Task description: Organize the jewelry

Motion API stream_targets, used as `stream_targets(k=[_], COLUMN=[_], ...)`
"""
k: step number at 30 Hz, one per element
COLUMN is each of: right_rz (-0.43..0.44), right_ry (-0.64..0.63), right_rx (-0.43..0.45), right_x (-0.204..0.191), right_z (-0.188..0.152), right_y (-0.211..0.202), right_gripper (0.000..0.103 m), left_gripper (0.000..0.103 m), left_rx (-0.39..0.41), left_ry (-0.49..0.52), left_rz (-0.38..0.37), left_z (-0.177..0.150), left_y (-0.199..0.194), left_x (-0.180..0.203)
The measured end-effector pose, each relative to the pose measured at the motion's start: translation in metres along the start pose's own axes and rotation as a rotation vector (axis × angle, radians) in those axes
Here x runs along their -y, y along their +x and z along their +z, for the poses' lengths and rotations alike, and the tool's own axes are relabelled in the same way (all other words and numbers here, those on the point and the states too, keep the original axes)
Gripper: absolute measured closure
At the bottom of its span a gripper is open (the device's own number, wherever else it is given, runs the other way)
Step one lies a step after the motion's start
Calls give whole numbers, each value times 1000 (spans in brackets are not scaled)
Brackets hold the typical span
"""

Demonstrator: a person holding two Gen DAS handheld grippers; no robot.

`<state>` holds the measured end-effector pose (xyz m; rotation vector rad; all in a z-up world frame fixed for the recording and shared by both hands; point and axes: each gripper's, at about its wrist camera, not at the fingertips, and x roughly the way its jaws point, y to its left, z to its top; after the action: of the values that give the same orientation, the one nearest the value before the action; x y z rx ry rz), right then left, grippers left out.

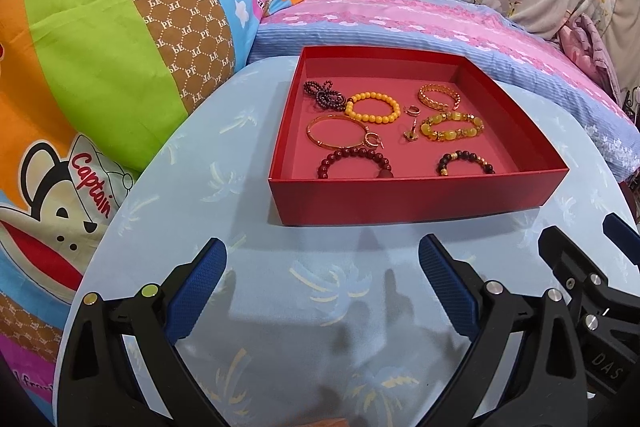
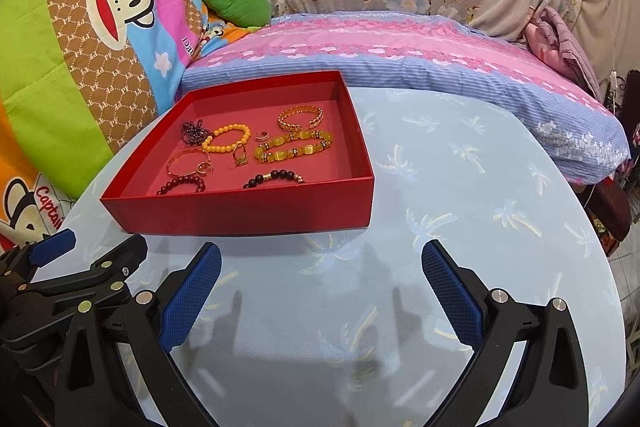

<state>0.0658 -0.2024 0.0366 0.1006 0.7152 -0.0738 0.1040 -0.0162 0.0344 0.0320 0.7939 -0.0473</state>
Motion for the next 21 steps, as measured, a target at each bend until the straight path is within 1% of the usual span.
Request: stream_targets(k=[21], right_rz=[0], right_ry=[0], right_rx=[1], right_x=[0], right_z=[0], right_y=[0], right_gripper=[6], left_gripper=[11], left_rx=[8], left_ry=[-1], left_rz=[14], left_z=[1], left_y=[-2], left_x=[-1])
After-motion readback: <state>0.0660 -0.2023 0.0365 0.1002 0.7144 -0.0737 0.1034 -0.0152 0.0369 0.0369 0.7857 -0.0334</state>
